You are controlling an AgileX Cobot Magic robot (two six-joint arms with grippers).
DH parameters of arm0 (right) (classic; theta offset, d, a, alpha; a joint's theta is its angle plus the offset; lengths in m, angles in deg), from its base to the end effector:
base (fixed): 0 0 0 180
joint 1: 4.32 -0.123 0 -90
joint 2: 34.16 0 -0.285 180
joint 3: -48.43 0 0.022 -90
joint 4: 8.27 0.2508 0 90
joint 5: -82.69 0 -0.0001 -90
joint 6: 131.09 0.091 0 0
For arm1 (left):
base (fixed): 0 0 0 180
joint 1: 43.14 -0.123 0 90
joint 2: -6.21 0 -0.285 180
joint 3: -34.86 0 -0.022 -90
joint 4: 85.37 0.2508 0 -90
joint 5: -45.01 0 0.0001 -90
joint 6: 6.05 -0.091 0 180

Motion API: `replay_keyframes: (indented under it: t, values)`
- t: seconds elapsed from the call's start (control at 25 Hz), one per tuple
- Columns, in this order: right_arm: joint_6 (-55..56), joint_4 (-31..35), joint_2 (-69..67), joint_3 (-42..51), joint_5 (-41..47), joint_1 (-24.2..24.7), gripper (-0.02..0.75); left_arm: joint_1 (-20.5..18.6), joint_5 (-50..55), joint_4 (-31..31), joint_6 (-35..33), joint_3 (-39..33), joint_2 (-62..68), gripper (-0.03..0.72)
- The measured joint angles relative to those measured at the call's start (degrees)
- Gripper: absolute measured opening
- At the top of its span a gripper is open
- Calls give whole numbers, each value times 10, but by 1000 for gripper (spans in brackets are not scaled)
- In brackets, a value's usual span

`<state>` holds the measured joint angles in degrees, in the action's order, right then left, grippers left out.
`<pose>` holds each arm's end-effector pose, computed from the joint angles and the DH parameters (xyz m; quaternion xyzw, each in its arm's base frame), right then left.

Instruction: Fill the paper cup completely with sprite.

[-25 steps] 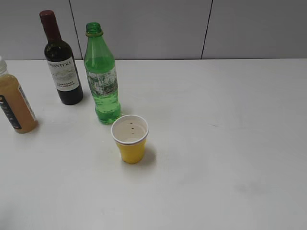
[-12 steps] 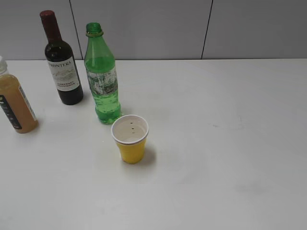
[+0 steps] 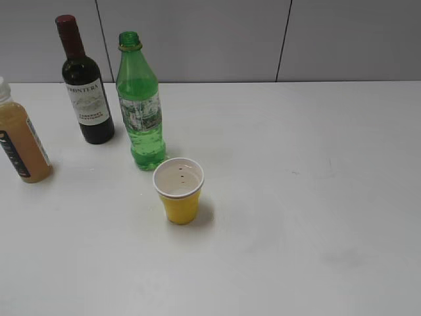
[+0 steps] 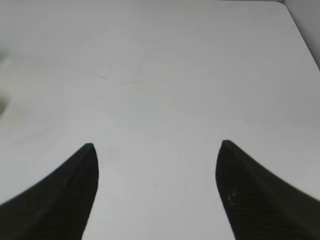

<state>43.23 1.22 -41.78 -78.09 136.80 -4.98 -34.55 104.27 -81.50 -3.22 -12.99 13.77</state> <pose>0.0081 0.0123 0.2633 -0.0415 0.8405 0.0591 0.5370 -0.0051 0.0061 0.2831 0.0411 0.8404 -0.0201 0.5401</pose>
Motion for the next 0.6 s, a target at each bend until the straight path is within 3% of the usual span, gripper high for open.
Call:
replay_keyframes:
  t: [0.16, 0.48, 0.6]
  values:
    - [0, 0, 0, 0, 0, 0, 565, -5, 2, 0, 0, -4, -1, 590]
    - [0, 0, 0, 0, 0, 0, 565, -63, 3, -2, -3, -5, -1, 590]
    - [0, 0, 0, 0, 0, 0, 565, -68, 3, -3, -4, -5, -1, 590]
